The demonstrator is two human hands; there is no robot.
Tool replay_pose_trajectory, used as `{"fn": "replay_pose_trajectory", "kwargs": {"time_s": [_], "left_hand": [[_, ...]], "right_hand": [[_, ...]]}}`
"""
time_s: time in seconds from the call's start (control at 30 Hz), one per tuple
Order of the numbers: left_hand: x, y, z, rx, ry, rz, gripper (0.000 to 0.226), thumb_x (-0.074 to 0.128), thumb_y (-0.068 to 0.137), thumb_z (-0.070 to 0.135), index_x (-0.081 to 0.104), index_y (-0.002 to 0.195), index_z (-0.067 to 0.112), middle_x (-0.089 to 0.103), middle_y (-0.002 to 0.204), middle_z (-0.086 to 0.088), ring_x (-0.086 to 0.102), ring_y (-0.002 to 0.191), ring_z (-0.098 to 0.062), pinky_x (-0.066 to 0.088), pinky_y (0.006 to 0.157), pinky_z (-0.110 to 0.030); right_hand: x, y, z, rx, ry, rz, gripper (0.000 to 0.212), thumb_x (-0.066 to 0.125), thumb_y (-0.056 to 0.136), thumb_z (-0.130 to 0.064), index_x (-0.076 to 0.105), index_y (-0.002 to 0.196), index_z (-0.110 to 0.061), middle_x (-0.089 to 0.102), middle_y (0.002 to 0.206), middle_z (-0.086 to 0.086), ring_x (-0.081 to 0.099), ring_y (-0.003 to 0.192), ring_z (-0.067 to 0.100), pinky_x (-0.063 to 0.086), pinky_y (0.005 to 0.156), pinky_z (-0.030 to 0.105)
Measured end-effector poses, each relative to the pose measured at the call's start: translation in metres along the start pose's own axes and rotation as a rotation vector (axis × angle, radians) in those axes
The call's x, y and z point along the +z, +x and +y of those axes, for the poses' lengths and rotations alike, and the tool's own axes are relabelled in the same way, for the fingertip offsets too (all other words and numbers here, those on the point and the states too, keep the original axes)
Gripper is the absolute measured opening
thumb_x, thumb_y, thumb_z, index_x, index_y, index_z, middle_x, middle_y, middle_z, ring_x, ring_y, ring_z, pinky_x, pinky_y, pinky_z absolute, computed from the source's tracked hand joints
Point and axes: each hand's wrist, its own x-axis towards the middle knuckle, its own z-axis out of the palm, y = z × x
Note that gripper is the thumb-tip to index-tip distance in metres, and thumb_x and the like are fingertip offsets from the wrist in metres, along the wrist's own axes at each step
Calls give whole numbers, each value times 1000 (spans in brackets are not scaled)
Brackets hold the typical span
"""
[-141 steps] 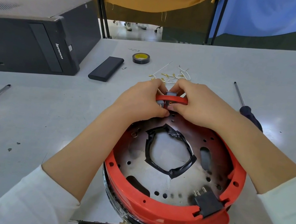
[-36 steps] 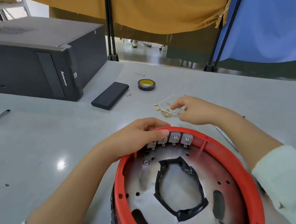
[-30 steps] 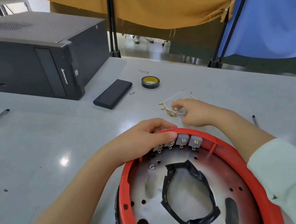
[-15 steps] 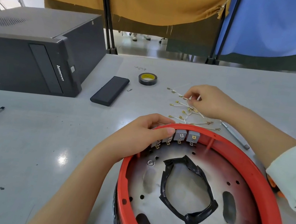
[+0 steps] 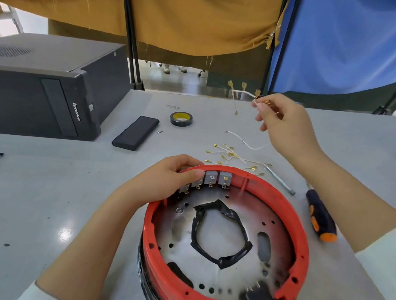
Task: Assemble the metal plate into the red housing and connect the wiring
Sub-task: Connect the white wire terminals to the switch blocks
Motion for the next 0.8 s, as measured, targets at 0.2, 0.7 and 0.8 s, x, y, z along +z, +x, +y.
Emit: {"fn": "replay_pose_trajectory", "kwargs": {"time_s": [0.2, 0.7, 0.8], "left_hand": [[4, -9, 6, 114, -6, 257, 49, 67, 89, 39, 47, 133, 31, 61, 120, 15, 60, 108, -1, 46, 85, -15], [4, -38, 27, 213, -487, 298, 10, 57, 98, 9, 65, 103, 11, 78, 90, 0, 75, 80, -14, 59, 78, -22], [-3, -27, 32, 193, -508, 371, 14, 54, 98, 5, 64, 103, 13, 78, 85, 1, 75, 77, -15, 60, 75, -23]], "right_hand": [[-29, -22, -27, 114, 371, -59, 21, 47, 99, -19, 67, 93, -23, 63, 71, -8, 56, 58, 6, 40, 47, 17], [-33, -47, -33, 264, 727, -252, 17, 52, 97, -18, 67, 100, -12, 61, 75, 0, 60, 63, 13, 48, 50, 22], [-28, -38, -28, 275, 662, -232, 15, 54, 96, -17, 67, 100, -14, 59, 86, 3, 62, 72, 12, 52, 57, 23]]}}
